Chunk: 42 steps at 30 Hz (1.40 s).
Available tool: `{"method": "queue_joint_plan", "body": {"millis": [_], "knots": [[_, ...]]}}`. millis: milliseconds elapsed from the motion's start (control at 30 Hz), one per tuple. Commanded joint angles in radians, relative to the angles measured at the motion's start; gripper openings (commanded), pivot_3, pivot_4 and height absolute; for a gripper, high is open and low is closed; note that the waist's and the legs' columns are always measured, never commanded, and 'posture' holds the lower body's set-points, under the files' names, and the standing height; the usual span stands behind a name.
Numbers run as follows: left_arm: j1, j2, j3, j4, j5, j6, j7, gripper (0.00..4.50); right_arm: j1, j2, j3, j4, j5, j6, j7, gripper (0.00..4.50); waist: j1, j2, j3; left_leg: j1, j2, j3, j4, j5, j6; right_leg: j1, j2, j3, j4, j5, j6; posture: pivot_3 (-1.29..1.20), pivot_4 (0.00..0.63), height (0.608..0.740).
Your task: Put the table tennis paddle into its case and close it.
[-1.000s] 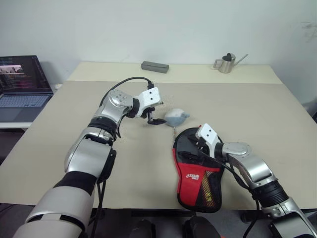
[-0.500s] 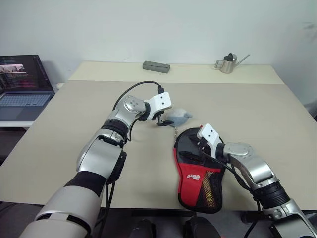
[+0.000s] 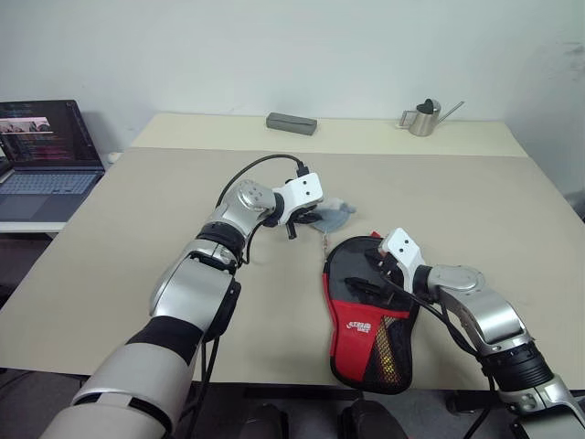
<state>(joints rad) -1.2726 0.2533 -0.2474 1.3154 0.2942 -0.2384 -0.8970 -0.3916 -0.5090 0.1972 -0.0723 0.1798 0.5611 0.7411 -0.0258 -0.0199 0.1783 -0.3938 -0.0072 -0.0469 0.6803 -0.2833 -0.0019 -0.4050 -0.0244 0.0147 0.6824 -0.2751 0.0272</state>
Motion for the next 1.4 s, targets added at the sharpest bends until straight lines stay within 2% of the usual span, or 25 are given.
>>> {"method": "queue_joint_plan", "body": {"millis": [33,200,500,567,667,767,1400], "knots": [[-0.005,-0.005,0.015,-0.008,-0.009,0.0,-0.007,0.02,0.028,-0.026,0.019,0.057,-0.03,0.054,0.0,4.5,0.0,0.0,0.0,0.0,0.0,0.0,0.0,0.0,0.0,0.0,0.0,0.0,0.0,0.0,0.0,0.0,0.15,0.74],[-0.019,-0.009,0.033,-0.019,-0.03,0.006,-0.032,0.02,0.03,-0.016,0.013,0.094,-0.007,0.035,0.035,4.5,0.0,0.0,-0.001,0.0,0.0,0.0,0.0,0.0,0.0,0.0,0.0,0.0,0.0,0.0,0.0,0.0,0.15,0.74],[-0.016,-0.02,0.071,-0.039,-0.061,0.028,-0.04,0.02,0.046,0.026,0.018,0.276,-0.036,-0.125,0.073,4.5,-0.003,-0.006,-0.006,0.002,0.0,0.0,0.0,0.0,0.0,0.002,0.0,0.0,0.001,0.0,0.0,0.0,0.15,0.74],[-0.019,-0.026,0.074,-0.039,-0.061,0.037,-0.03,0.02,0.05,0.021,0.019,0.292,-0.041,-0.139,0.08,4.5,-0.003,-0.006,-0.006,0.005,0.0,0.0,0.0,0.0,0.0,0.004,0.0,0.0,0.001,0.0,0.0,0.0,0.15,0.74],[-0.021,-0.031,0.065,-0.041,-0.047,0.038,-0.02,0.02,0.06,0.014,0.022,0.304,-0.047,-0.153,0.087,4.5,-0.002,-0.006,-0.007,0.017,0.0,-0.001,-0.001,0.0,0.0,0.017,0.0,-0.001,-0.002,0.0,0.001,0.0,0.15,0.74],[-0.029,-0.037,0.044,-0.037,-0.023,0.04,-0.003,0.02,0.062,0.011,0.025,0.306,-0.047,-0.156,0.093,4.5,0.0,-0.007,-0.008,0.019,0.0,-0.001,-0.001,0.0,0.0,0.019,0.0,-0.001,-0.002,0.0,0.001,0.0,0.15,0.74],[-0.045,-0.104,-0.035,0.019,0.102,0.071,0.275,0.02,0.112,-0.013,0.061,0.225,-0.043,-0.107,0.13,4.5,0.002,-0.009,-0.013,0.019,0.0,-0.001,-0.002,0.0,0.0,0.02,0.0,-0.001,-0.002,0.0,0.001,0.0,0.15,0.74]]}}
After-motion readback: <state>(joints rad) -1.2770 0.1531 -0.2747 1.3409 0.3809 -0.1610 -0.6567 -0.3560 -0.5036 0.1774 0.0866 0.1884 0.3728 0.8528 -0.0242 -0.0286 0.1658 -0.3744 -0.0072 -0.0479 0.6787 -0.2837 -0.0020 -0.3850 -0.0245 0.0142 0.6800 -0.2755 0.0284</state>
